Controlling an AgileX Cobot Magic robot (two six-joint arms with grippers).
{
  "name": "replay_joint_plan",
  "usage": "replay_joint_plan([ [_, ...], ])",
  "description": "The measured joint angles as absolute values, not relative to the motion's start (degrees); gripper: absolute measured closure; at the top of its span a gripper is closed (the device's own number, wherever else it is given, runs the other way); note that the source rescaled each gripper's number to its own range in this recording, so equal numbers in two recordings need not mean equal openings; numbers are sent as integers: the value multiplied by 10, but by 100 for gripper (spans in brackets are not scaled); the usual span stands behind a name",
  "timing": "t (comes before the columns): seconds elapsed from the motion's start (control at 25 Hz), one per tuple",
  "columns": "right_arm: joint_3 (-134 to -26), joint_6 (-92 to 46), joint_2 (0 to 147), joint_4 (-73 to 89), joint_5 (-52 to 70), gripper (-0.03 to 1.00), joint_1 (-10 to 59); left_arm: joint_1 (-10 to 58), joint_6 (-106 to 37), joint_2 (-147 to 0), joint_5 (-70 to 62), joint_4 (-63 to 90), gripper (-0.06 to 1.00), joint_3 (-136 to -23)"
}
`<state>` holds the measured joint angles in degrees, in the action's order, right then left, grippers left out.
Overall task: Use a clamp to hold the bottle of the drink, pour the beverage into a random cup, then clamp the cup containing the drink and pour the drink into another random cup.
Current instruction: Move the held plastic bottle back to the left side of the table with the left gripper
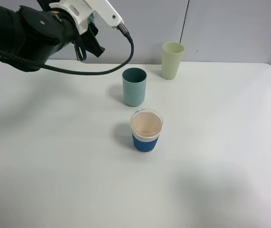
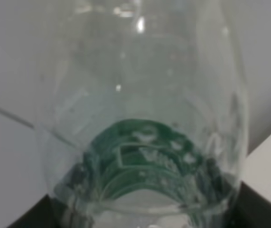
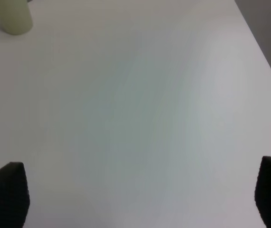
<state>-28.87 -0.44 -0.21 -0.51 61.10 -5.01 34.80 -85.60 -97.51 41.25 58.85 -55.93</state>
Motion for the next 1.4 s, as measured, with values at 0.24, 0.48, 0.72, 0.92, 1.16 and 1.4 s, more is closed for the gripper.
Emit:
replay_joint_plan([
  [0.24, -289, -4, -2, -5, 611, -3, -50, 293, -584, -939, 373, 463, 94, -487],
  [0.48, -289, -4, -2, -5, 611, -3, -50, 237, -256, -915, 372, 248, 94, -420],
  [0.72, -289, -4, -2, -5, 611, -3, -50, 170, -20, -914, 371, -11, 94, -378],
  [0.92, -289, -4, -2, -5, 611, -3, -50, 132, 47, -914, 377, -170, 94, -357],
  [1.16, -289, -4, -2, -5, 611, -3, -50, 121, 54, -939, 395, -204, 94, -353],
  [1.4, -289, -4, -2, -5, 611, -3, -50, 86, 54, -988, 516, -207, 94, -330],
])
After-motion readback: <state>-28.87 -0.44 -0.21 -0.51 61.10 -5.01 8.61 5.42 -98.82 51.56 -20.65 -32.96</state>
